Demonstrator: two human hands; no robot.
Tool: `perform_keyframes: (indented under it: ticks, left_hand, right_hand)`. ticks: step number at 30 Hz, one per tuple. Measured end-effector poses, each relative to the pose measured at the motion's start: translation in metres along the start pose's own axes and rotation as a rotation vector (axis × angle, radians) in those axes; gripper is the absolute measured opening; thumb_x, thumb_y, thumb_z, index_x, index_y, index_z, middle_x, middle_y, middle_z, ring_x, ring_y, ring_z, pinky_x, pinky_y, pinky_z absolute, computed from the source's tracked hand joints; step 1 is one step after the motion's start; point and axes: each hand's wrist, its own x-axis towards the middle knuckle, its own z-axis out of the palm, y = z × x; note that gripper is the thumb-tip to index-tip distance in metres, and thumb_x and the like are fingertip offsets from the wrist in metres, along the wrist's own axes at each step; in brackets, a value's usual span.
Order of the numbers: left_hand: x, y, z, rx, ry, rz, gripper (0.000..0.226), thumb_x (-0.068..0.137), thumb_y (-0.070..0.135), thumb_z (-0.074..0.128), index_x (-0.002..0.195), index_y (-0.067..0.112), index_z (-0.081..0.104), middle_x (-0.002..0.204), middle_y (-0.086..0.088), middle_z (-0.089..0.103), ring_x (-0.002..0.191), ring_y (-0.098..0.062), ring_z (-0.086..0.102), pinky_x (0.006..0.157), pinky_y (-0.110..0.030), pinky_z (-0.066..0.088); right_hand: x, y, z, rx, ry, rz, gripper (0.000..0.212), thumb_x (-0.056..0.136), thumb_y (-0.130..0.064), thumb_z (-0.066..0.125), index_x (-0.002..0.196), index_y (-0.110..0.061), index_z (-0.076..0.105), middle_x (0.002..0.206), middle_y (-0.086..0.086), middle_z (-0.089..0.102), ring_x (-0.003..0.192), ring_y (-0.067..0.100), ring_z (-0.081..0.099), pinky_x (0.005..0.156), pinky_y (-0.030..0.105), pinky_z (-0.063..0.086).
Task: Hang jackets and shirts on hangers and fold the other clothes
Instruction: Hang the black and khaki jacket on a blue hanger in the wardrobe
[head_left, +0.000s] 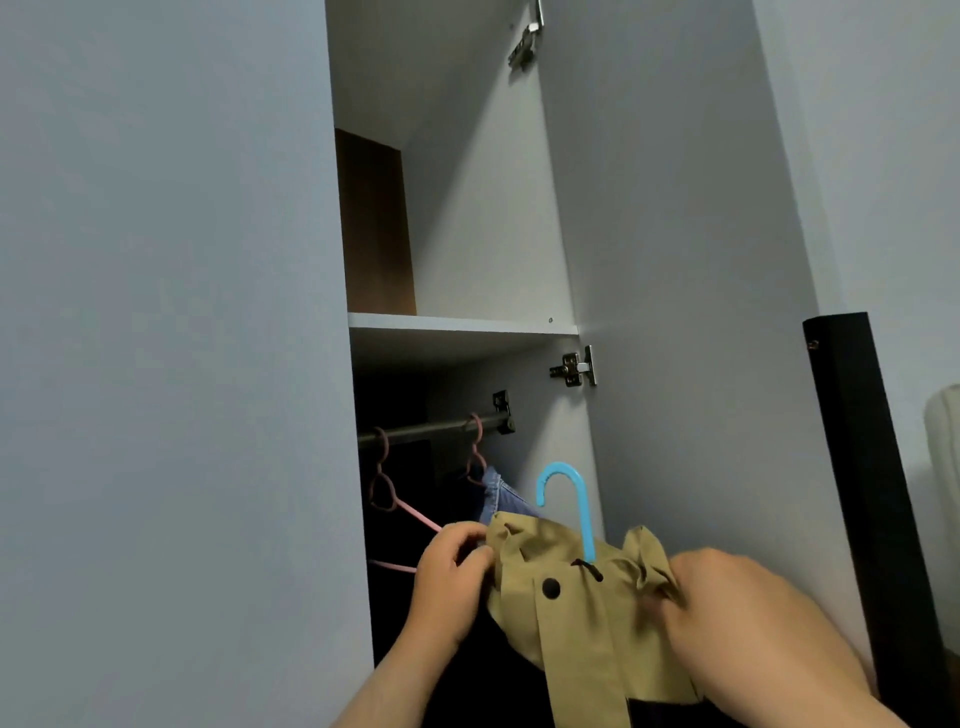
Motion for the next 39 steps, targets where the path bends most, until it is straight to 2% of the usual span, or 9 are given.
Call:
perform_keyframes:
  ticks: [3, 6, 10, 14, 18, 21, 26, 32, 39]
  left_hand:
    - [0.011, -0.003, 0.007, 0.094, 0.233, -0.105, 0.032, 0.088, 0.020, 0.064, 0.118, 0.016, 0.058, 0.123, -0.002, 0.055, 0.106, -0.016, 0.055, 0.086, -0.024, 0.042]
    - [0.018, -0.003, 0.016, 0.031, 0.431, -0.359, 0.069, 0.083, 0.032, 0.071, 0.139, 0.007, 0.038, 0.138, -0.015, 0.040, 0.121, -0.033, 0.047, 0.094, -0.036, 0.041]
    - [0.031, -0.016, 0.025, 0.061, 0.479, -0.524, 0.097, 0.073, 0.039, 0.080, 0.147, 0.009, 0.025, 0.148, -0.021, 0.031, 0.136, -0.041, 0.030, 0.106, -0.048, 0.034]
    - [0.043, -0.027, 0.027, 0.116, 0.471, -0.571, 0.097, 0.073, 0.027, 0.077, 0.149, 0.010, 0.019, 0.149, -0.020, 0.030, 0.136, -0.041, 0.028, 0.109, -0.047, 0.031]
    - [0.046, -0.033, 0.021, 0.196, 0.461, -0.511, 0.081, 0.078, 0.004, 0.059, 0.149, 0.012, 0.020, 0.147, -0.016, 0.032, 0.135, -0.038, 0.030, 0.110, -0.046, 0.033]
    - [0.042, -0.033, 0.015, 0.290, 0.465, -0.435, 0.086, 0.079, 0.001, 0.056, 0.152, 0.018, 0.013, 0.155, -0.011, 0.021, 0.142, -0.033, 0.022, 0.113, -0.049, 0.031]
    - [0.046, -0.013, 0.013, 0.516, 0.462, -0.104, 0.077, 0.093, 0.017, 0.055, 0.154, 0.025, 0.008, 0.162, 0.004, -0.002, 0.149, -0.017, -0.001, 0.121, -0.043, 0.016]
    - [0.077, 0.006, 0.017, 0.178, 0.577, -0.066, 0.063, 0.095, 0.026, 0.055, 0.151, 0.024, 0.026, 0.160, 0.006, 0.017, 0.148, -0.016, 0.014, 0.119, -0.039, 0.021]
    - [0.128, -0.006, 0.021, -0.470, 0.722, -0.422, 0.065, 0.089, 0.022, 0.065, 0.146, 0.016, 0.035, 0.140, -0.013, 0.048, 0.126, -0.034, 0.049, 0.102, -0.047, 0.045]
  right_hand:
    - [-0.002, 0.001, 0.001, -0.032, -0.001, 0.025, 0.040, 0.093, -0.056, 0.031, 0.078, -0.025, 0.053, 0.083, -0.010, 0.056, 0.082, 0.014, 0.057, 0.072, 0.028, 0.046]
    - [-0.003, 0.004, 0.005, -0.037, -0.044, 0.035, 0.038, 0.095, -0.055, 0.032, 0.092, -0.029, 0.059, 0.089, -0.009, 0.055, 0.083, 0.015, 0.052, 0.072, 0.026, 0.041]
    - [0.004, 0.012, 0.017, -0.007, -0.169, 0.037, 0.033, 0.104, -0.038, 0.031, 0.129, -0.028, 0.051, 0.132, -0.004, 0.053, 0.114, 0.012, 0.053, 0.088, 0.020, 0.039]
    - [0.009, 0.004, 0.023, -0.095, -0.058, 0.077, 0.034, 0.099, -0.051, 0.027, 0.107, -0.035, 0.055, 0.120, -0.011, 0.059, 0.112, 0.011, 0.057, 0.077, 0.022, 0.036]
    - [0.019, -0.007, 0.033, -0.068, 0.031, 0.050, 0.027, 0.097, -0.050, 0.027, 0.086, -0.032, 0.045, 0.103, -0.011, 0.059, 0.097, 0.015, 0.057, 0.073, 0.025, 0.035]
    - [0.035, -0.018, 0.043, -0.055, 0.076, 0.037, 0.025, 0.096, -0.043, 0.033, 0.089, -0.027, 0.051, 0.096, -0.007, 0.058, 0.086, 0.020, 0.054, 0.069, 0.028, 0.038]
    - [0.077, -0.042, 0.060, 0.001, 0.059, 0.033, 0.016, 0.092, -0.031, 0.040, 0.094, -0.028, 0.055, 0.111, -0.004, 0.063, 0.104, 0.026, 0.061, 0.069, 0.030, 0.038]
    - [0.135, -0.063, 0.054, 0.081, 0.047, 0.091, 0.013, 0.092, -0.020, 0.043, 0.081, -0.025, 0.050, 0.075, -0.005, 0.044, 0.063, 0.016, 0.041, 0.056, 0.025, 0.035]
    - [0.189, -0.079, 0.066, 0.106, 0.073, 0.081, 0.015, 0.087, -0.014, 0.045, 0.079, -0.023, 0.055, 0.078, -0.003, 0.051, 0.069, 0.019, 0.050, 0.056, 0.026, 0.039]
